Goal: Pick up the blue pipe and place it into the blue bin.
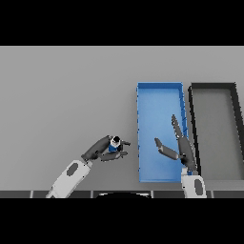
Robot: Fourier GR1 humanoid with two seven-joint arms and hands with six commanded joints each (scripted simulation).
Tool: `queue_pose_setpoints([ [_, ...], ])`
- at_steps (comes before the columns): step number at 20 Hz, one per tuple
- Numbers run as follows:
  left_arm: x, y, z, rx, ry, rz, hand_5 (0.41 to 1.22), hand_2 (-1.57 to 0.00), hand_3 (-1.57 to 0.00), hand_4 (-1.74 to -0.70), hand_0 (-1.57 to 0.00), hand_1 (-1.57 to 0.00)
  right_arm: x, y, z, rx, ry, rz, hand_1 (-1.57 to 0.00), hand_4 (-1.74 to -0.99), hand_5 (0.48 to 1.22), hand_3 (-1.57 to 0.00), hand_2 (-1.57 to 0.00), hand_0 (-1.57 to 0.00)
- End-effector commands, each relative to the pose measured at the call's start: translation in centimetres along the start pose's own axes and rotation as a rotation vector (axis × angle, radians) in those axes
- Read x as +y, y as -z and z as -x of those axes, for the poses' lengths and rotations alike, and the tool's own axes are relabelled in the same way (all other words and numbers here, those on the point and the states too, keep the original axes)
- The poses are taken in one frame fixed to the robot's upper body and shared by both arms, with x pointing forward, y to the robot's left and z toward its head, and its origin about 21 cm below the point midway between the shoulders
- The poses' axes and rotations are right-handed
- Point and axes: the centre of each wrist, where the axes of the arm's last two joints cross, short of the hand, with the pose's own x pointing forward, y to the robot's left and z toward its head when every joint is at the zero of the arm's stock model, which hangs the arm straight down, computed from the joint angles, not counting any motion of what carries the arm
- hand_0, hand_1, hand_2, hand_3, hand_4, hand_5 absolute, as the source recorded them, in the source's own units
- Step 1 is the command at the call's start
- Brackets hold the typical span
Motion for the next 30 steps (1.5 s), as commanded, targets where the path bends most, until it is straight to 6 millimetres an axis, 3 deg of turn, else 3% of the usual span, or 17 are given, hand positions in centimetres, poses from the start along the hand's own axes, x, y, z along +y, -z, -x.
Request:
queue_pose_setpoints([
  [1, -0.1, 0.2, -0.5, -0.016, 0.006, -0.014, 1.172, -1.46, -1.38, -1.69, -1.43, -1.45, -0.4, -0.1, 0.1, 0.004, -0.01, 0.006, 0.0, -1.189, 0.601, 0.0, 0.0, 0.0],
  [7, -0.8, 2.1, -4.6, -0.169, -0.018, -0.012, 1.208, -1.54, -1.46, -1.73, -1.53, -1.54, -0.1, -0.3, 0.0, -0.001, -0.029, 0.008, 0.0, -1.172, 0.603, 0.0, 0.0, 0.0],
  [12, -1.0, 2.4, -6.8, -0.157, 0.014, 0.036, 1.217, -1.56, -1.49, -1.74, -1.56, -1.56, -0.7, -0.8, 0.5, -0.015, -0.041, 0.018, 0.0, -1.141, 0.603, 0.0, 0.0, 0.0],
  [16, -1.5, 2.2, -7.3, -0.137, 0.022, 0.044, 1.219, -1.57, -1.5, -1.74, -1.57, -1.57, -0.8, -0.4, 0.5, -0.015, -0.054, 0.037, 0.0, -1.127, 0.605, 0.0, 0.0, 0.0],
  [22, -1.2, 2.0, -7.0, -0.12, 0.032, 0.04, 1.22, -1.57, -1.5, -1.74, -1.57, -1.57, -0.8, -1.0, 0.1, -0.071, -0.022, 0.031, 0.0, -1.186, 0.615, 0.0, 0.0, 0.0],
  [25, -1.5, 2.3, -6.9, -0.109, 0.028, 0.041, 1.22, -1.57, -1.5, -1.74, -1.57, -1.57, -2.3, -0.9, -2.1, -0.185, 0.127, -0.112, 0.0, -1.212, 0.589, 0.0, 0.0, 0.0],
  [28, -1.8, 2.5, -7.2, -0.108, 0.04, 0.058, 1.221, -1.57, -1.49, -1.74, -1.57, -1.57, -3.7, -0.3, -5.9, -0.248, 0.145, -0.302, 0.0, -1.282, 0.537, 0.0, 0.0, 0.0],
  [30, -1.4, 2.6, -7.3, -0.116, 0.047, 0.051, 1.221, -1.57, -1.49, -1.74, -1.57, -1.57, -3.6, 0.5, -8.3, -0.24, 0.12, -0.419, 0.0, -1.314, 0.5, 0.0, 0.0, 0.0],
])
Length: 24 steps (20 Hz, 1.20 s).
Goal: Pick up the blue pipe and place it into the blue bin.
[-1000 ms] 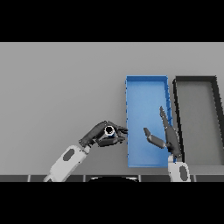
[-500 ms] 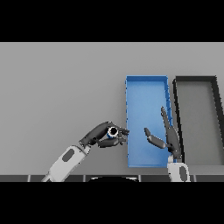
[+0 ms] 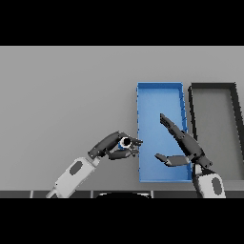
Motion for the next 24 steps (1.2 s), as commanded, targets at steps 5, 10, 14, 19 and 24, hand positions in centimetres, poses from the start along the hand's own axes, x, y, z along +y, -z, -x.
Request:
queue_pose_setpoints([
  [5, 0.4, 0.0, 0.3, 0.002, 0.014, 0.001, 1.221, -1.57, -1.48, -1.74, -1.57, -1.57, 1.5, 3.4, -3.1, 0.002, -0.049, -0.23, 0.0, -1.314, 0.51, 0.0, 0.0, 0.0],
  [10, 0.0, -0.3, -0.4, -0.022, 0.004, 0.017, 1.221, -1.57, -1.49, -1.74, -1.57, -1.57, 3.1, 6.4, -4.2, -0.001, -0.113, -0.381, 0.0, -1.253, 0.529, 0.0, 0.0, 0.0],
  [14, 0.2, -0.4, 0.1, -0.028, -0.014, 0.04, 1.221, -1.57, -1.53, -1.74, -1.57, -1.57, 5.3, 8.9, -4.5, 0.006, -0.124, -0.459, 0.0, -1.227, 0.532, 0.0, 0.0, 0.0],
  [19, 0.4, -0.4, 0.2, -0.006, 0.009, 0.051, 1.221, -1.57, -1.54, -1.74, -1.57, -1.57, 6.4, 11.7, -4.4, 0.001, -0.13, -0.516, -0.01, -1.222, 0.506, 0.0, -0.03, 0.0],
  [24, 0.8, -0.6, -0.1, 0.155, 0.135, 0.112, 1.221, -0.68, -0.66, -1.48, -0.82, -0.71, 7.9, 13.8, -4.8, 0.0, -0.141, -0.612, -0.7, -1.43, 0.522, -0.63, -0.74, -0.72],
])
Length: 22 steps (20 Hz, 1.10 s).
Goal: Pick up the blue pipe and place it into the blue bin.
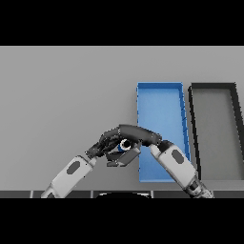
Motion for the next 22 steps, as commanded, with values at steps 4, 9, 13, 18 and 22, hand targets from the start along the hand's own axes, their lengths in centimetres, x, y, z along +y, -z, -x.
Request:
queue_pose_setpoints([
  [4, -0.3, 0.2, 0.0, -0.101, -0.064, -0.065, 1.221, -1.05, -1.07, -1.63, -1.16, -1.13, 0.1, 0.5, 0.5, -0.025, 0.098, -0.055, -1.21, -1.526, 0.728, -1.08, -1.23, -1.22],
  [9, -0.1, 0.5, 0.6, -0.191, -0.144, -0.092, 1.221, -1.35, -1.41, -1.71, -1.44, -1.43, 0.5, 0.9, 0.8, -0.06, 0.02, -0.032, -1.45, -1.447, 1.059, -1.41, -1.46, -1.46],
  [13, 0.0, 0.3, 0.2, -0.168, -0.163, -0.087, 1.221, -1.39, -1.5, -1.73, -1.52, -1.51, 0.4, 0.4, 0.8, -0.081, 0.029, -0.027, -1.52, -1.475, 1.155, -1.51, -1.53, -1.52],
  [18, 0.9, -0.1, 0.4, -0.151, 0.039, -0.005, 1.221, -0.5, -0.55, -1.22, -0.59, -0.55, 0.8, 0.8, 0.5, -0.052, 0.055, -0.027, -1.56, -1.49, 1.199, -1.55, -1.56, -1.56],
  [22, 0.8, -0.3, 0.6, -0.123, 0.077, -0.01, 0.93, -0.2, -0.22, -1.0, -0.24, -0.23, 0.4, 0.5, 0.2, -0.11, 0.059, -0.031, -1.56, -1.494, 1.212, -1.56, -1.56, -1.56],
])
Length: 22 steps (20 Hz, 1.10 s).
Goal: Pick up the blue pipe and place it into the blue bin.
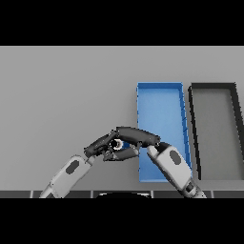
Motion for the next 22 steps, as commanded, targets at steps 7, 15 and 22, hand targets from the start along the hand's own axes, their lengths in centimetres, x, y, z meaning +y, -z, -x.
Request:
queue_pose_setpoints([
  [7, -0.1, -0.1, 0.4, 0.069, -0.011, -0.006, 0.617, -0.04, -0.05, -0.89, -0.05, -0.05, 0.4, 0.1, 0.0, -0.013, -0.017, 0.01, -1.57, -1.491, 1.219, -1.57, -1.57, -1.57],
  [15, 0.0, -0.1, 0.5, 0.136, -0.047, -0.029, 0.541, -0.01, -0.01, -0.91, -0.01, -0.01, -0.7, 0.2, -1.7, -0.049, 0.108, 0.035, -1.57, -1.541, 1.221, -1.57, -1.57, -1.57],
  [22, -0.3, -0.5, 0.4, 0.151, -0.063, -0.01, 0.503, 0.0, 0.0, -0.92, 0.0, 0.0, -4.9, -0.6, -8.6, -0.136, 0.248, 0.097, -1.57, -1.699, 1.154, -1.57, -1.57, -1.57],
])
